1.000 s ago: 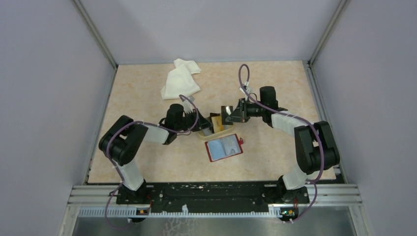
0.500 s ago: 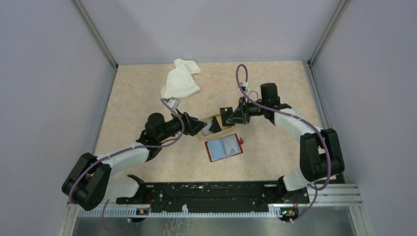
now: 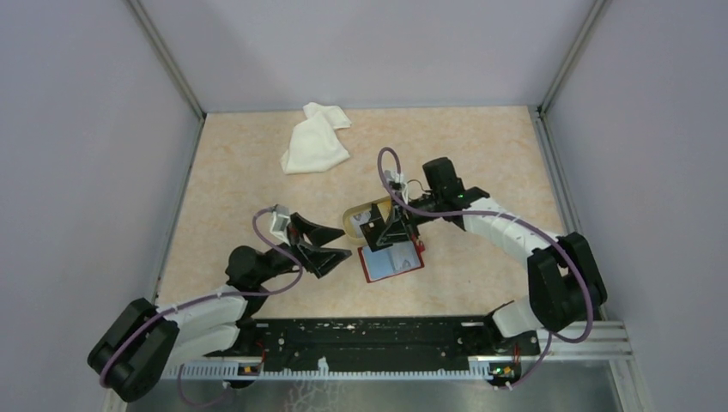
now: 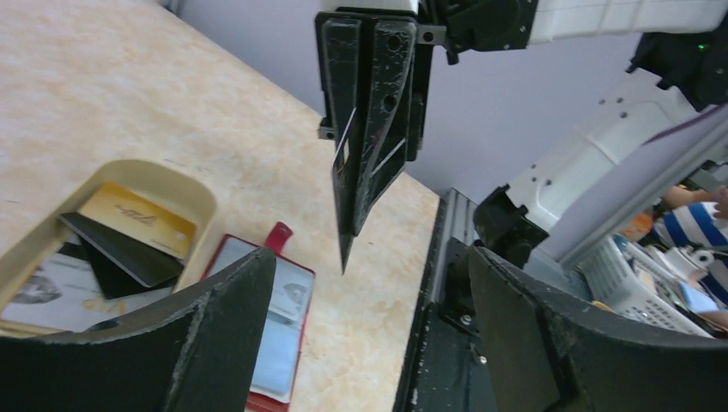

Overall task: Put the credit cards into the card holder
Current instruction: Insert the credit card into the card holder.

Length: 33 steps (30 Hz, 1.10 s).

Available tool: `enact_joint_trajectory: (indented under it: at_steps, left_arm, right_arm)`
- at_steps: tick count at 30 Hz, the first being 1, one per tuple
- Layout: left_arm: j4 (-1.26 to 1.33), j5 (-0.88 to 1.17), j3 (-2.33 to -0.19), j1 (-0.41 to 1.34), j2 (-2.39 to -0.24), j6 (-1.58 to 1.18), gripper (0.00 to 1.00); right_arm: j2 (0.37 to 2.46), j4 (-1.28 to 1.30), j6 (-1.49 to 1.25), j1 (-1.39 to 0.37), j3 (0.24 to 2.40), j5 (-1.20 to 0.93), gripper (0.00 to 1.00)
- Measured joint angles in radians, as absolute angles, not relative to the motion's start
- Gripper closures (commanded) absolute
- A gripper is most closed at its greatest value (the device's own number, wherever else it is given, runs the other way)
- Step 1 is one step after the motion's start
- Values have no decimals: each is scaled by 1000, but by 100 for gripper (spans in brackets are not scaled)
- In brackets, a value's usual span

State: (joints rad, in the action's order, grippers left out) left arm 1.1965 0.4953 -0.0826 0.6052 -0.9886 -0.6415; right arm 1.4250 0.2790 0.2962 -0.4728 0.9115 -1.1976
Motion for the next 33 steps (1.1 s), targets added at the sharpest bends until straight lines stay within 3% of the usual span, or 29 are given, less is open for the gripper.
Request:
enact_joint_trajectory:
  at_steps: [6,15,18,21,22,27,30,33]
  left_arm:
    - [1280,498,-116,687,-1134,-643,36]
    - [1306,508,-191,701,-1251,-662,100]
    - [1287,513,-199,701,-1251,-654,100]
    - [1246,516,-205,701,-1242,-654,100]
    - [1225,513,-205,701,-1235,-658,100]
    - [1118,465,-176,702,-1187,-744,100]
    - [1137,418,-72,702,-1199,-861,100]
    - [1164,374,-9,714,-1253,-960,100]
  right_arm:
    - [1455,351,366,-546,930,-1190,100]
    - [1471,416,428,-574,951,-1168,100]
    - [1471,437,444,-578,958,-1166,96]
    - [1471,458,456,-579,962,-1148,59]
    - [1471,470,466,-580,968,-1132,51]
    - [1438,546,562,-572,1022,-986,39]
    - [1313,551,680,-564,996,-872,29]
    - [1161,540,891,-561,894,-803,27]
